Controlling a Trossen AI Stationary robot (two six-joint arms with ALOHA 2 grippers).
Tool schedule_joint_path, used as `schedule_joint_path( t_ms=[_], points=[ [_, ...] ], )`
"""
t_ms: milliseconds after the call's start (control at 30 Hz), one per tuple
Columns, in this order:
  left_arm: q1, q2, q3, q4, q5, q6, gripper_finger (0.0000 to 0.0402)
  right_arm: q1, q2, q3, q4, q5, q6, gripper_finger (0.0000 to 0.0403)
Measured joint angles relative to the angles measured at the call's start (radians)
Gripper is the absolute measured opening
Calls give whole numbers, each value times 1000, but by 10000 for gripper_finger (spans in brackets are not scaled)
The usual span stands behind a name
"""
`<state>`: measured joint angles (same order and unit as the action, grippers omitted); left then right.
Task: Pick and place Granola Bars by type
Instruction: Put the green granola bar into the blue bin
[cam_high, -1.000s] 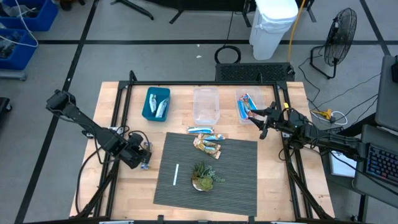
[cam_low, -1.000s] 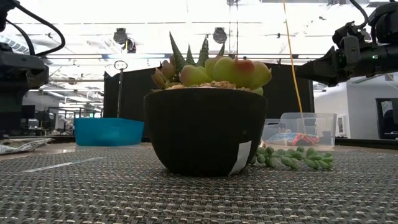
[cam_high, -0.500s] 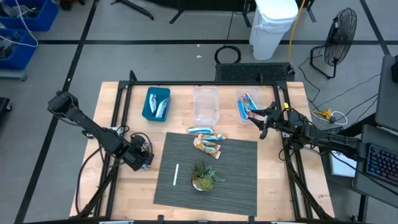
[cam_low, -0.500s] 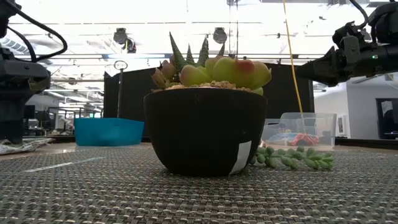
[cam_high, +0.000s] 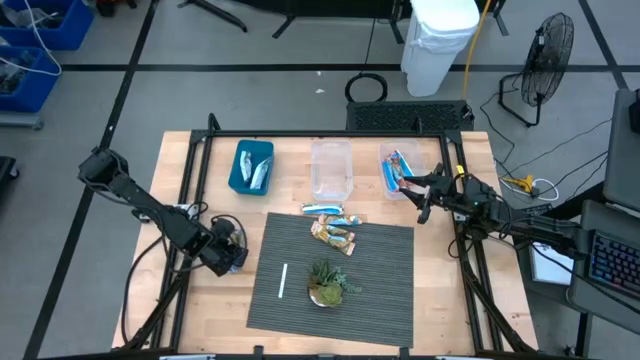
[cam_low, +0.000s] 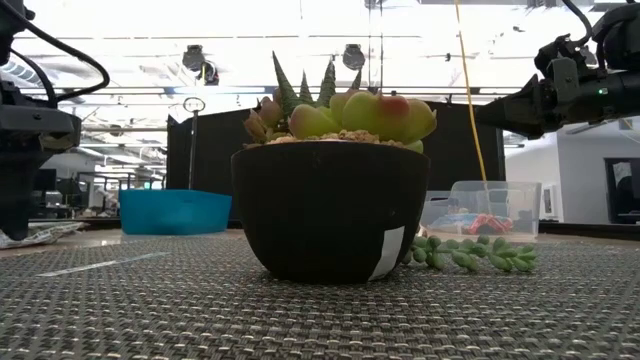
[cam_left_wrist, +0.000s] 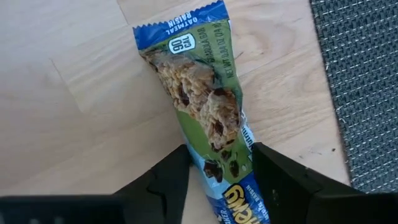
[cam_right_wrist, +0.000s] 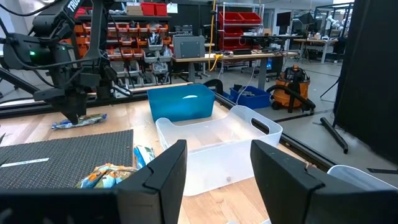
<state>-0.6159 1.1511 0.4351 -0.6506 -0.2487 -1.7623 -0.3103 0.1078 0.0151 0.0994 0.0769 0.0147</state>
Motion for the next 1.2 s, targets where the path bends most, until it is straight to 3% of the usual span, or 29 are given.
schedule_joint_path(
  t_ms=[400,567,733,1000,1200],
  points=[
    [0,-4,-2,19,-33,54,13,0,0,0,0,0,0,169],
    [0,-40,-2,19,-51,82,18,0,0,0,0,0,0,169],
    [0,-91,30,14,-141,159,9,0,0,0,0,0,0,169],
    [11,-188,154,-36,-345,403,8,0,0,0,0,0,0,169],
    [93,-254,252,-77,-441,615,7,0,0,0,0,0,0,169]
  ],
)
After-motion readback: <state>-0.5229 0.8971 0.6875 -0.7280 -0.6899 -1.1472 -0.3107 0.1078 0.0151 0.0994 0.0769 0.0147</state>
